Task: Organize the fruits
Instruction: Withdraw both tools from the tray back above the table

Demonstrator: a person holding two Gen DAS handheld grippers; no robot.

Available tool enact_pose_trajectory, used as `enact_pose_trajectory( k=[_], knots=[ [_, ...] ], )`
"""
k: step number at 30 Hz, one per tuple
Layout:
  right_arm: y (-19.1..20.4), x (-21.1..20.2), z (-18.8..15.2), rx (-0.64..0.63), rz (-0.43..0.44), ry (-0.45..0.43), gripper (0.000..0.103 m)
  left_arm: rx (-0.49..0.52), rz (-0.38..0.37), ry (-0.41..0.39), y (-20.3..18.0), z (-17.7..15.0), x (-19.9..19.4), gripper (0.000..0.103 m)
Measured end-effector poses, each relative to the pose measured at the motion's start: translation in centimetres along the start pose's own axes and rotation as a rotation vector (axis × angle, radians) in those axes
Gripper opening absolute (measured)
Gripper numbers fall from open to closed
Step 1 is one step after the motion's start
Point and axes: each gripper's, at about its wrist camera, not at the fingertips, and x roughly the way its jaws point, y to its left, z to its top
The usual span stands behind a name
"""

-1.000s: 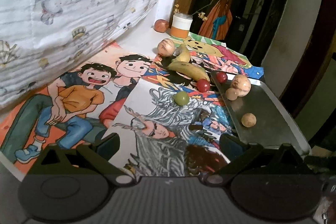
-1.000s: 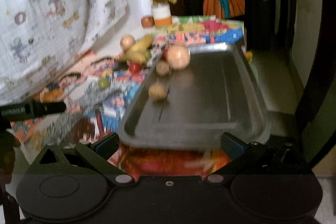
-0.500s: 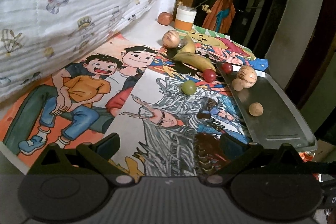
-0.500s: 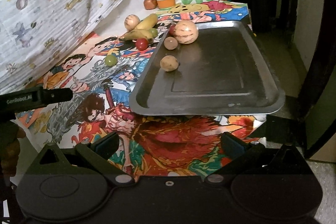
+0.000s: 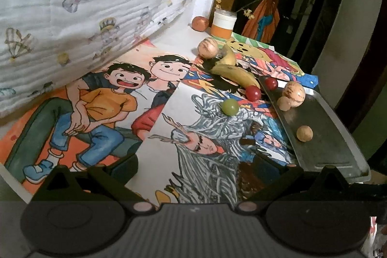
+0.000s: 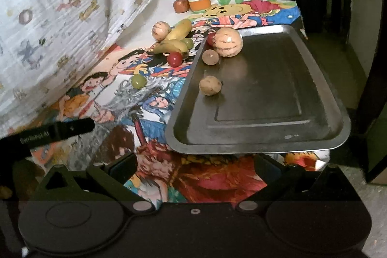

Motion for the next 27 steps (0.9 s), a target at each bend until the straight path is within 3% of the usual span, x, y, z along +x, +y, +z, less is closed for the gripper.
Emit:
enact_pose_trajectory(
  k=[11,17,27],
  knots=[
    [1.0,-0.3,0.5,-0.009,0.098,0.059,0.103,0.024,-0.007,-0.01,0.1,1.0,0.7,0.103],
    [1.1,-1.4,2.8,-0.039,0.12,0.01,0.103,0.081,-0.027,-0.022,-0.4,1.8,1.5,0.103],
    [1.9,-0.1,10.1,-0.167,0.085,-0.129,0.103,0.178,-0.064,-0.075,-1.8,4.1,3.1,0.103]
  ],
)
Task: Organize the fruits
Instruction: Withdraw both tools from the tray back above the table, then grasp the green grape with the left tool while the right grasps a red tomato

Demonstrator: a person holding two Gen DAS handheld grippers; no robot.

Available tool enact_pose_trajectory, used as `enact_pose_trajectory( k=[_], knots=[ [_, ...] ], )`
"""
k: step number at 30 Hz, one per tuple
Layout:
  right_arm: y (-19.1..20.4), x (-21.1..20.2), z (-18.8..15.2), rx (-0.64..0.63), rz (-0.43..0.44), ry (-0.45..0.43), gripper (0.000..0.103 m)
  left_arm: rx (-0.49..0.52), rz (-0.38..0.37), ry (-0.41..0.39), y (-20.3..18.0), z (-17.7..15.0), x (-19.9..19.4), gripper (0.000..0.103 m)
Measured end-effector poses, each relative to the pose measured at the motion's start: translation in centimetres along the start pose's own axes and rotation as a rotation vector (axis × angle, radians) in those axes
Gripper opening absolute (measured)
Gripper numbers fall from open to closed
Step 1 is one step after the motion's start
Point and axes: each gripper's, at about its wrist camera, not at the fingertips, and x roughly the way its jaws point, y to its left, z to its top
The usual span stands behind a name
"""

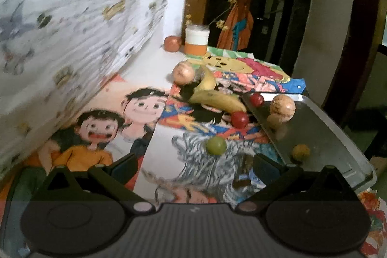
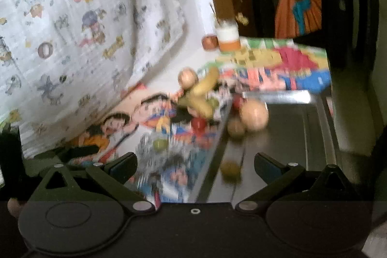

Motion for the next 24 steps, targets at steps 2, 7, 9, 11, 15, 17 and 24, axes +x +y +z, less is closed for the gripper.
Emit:
enact_pose_trajectory(
  k=[2,7,9,11,15,17,24],
  knots=[
    [-0.1,1.5,1.2,-0.021,0.034,-0.02,0.103,0.013,-0.007,-0.013,-0.2,0.4,0.5,0.103],
    [-0.7,6.0,3.2,-0.03,0.103,-0.038,0.101,0.014,-0.02,-0.016,-0.6,1.0,2.0,0.103],
    [-0.7,7.8,3.7,-0.054,0.112,-0.02,0.094,0.019,-0.028,-0.011,-0.8,1.1,2.7,0.103],
    [-0.7,9.7,4.0,-0.073,0.109,0.005,0.088,0.022,-0.034,-0.01,-1.0,1.2,3.3,0.102],
    [-1.2,12.6,3.9,-0.069,0.106,0.058,0.072,0.016,-0.053,-0.005,-1.4,1.2,4.5,0.093],
    [-1.4,13.7,3.6,-0.071,0.102,0.078,0.066,0.012,-0.065,0.002,-1.6,1.2,5.0,0.09],
    [-1.6,16.0,2.8,-0.097,0.062,0.114,0.05,0.008,-0.083,0.037,-2.0,0.8,6.6,0.073]
  ],
)
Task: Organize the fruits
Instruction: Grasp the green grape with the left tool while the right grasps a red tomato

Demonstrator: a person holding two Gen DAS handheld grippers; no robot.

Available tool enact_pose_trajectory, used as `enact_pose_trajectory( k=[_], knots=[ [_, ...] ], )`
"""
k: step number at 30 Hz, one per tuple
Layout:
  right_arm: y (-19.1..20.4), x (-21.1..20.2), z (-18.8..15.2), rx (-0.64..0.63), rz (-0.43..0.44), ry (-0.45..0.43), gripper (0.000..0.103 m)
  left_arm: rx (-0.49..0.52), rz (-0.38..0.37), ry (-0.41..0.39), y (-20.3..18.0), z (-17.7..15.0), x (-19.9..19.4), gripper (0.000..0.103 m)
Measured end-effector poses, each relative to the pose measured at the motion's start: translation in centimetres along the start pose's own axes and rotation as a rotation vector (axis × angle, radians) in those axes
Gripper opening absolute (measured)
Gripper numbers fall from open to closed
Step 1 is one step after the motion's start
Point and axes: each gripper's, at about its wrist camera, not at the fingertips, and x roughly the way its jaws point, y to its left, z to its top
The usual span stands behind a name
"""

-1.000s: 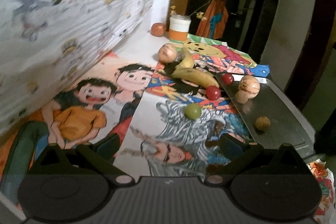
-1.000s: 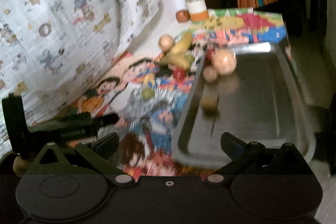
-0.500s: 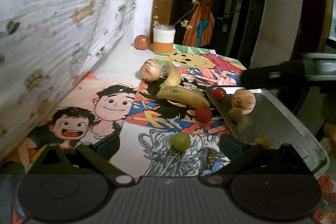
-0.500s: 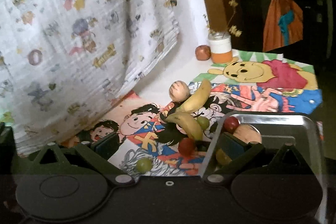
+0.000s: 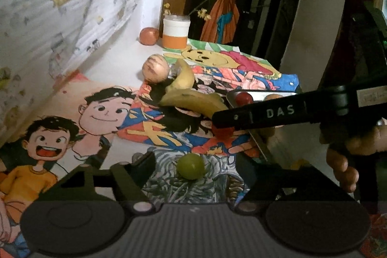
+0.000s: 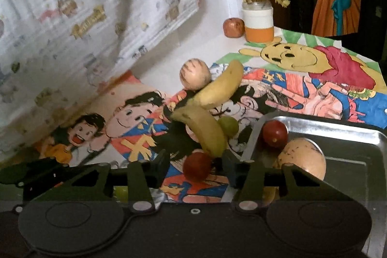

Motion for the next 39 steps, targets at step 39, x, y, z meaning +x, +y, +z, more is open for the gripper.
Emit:
enact_pose_trajectory(
  k=[39],
  knots=[
    [-0.6,1.3,-1.0,0.059,0.016,0.011,0.033,-0.024,0.043,0.044,-0.4,0.0,0.7,0.029]
  ],
)
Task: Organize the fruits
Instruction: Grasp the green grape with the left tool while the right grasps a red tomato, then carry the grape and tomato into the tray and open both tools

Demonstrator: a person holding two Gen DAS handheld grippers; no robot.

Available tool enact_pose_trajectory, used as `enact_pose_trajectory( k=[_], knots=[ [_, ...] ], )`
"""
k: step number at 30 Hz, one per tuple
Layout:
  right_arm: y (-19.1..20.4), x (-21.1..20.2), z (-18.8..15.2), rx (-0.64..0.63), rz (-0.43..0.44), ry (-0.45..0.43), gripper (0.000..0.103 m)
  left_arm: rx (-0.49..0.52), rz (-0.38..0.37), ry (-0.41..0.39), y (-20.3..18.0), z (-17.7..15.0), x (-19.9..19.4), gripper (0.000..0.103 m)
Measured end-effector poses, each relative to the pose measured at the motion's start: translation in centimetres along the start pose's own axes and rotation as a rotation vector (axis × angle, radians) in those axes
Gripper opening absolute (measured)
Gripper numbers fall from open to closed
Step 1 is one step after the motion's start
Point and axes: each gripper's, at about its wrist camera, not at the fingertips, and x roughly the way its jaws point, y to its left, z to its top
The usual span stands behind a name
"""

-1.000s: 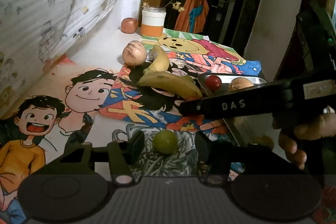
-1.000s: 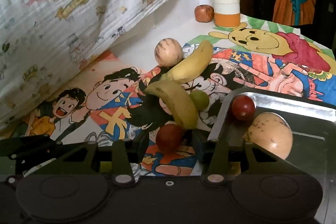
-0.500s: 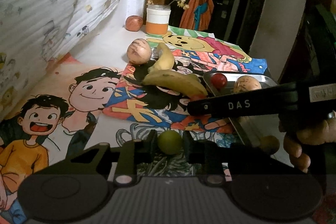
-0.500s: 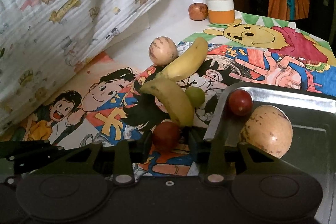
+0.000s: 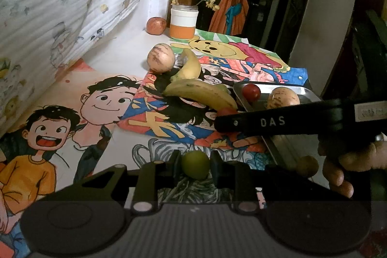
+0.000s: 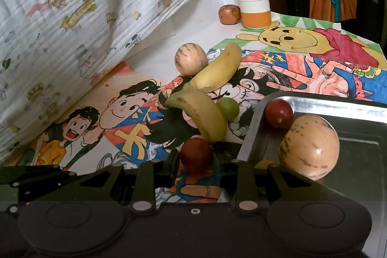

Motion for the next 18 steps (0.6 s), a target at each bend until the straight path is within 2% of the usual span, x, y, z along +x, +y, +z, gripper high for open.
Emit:
enact_pose_trajectory(
  k=[9,18],
  knots=[
    [-0.5,-0.5,-0.4,0.037,0.012,-0.019,0.03,-0.011,-0.002,0.002,0.1,-0.1,-0.2,0.029],
    [-1.5,-4.7,-1.8,0.089,0.03,-0.082,0.03,-0.011,-0.025,-0.009,-1.0,-0.1,-1.3,0.029]
  ],
)
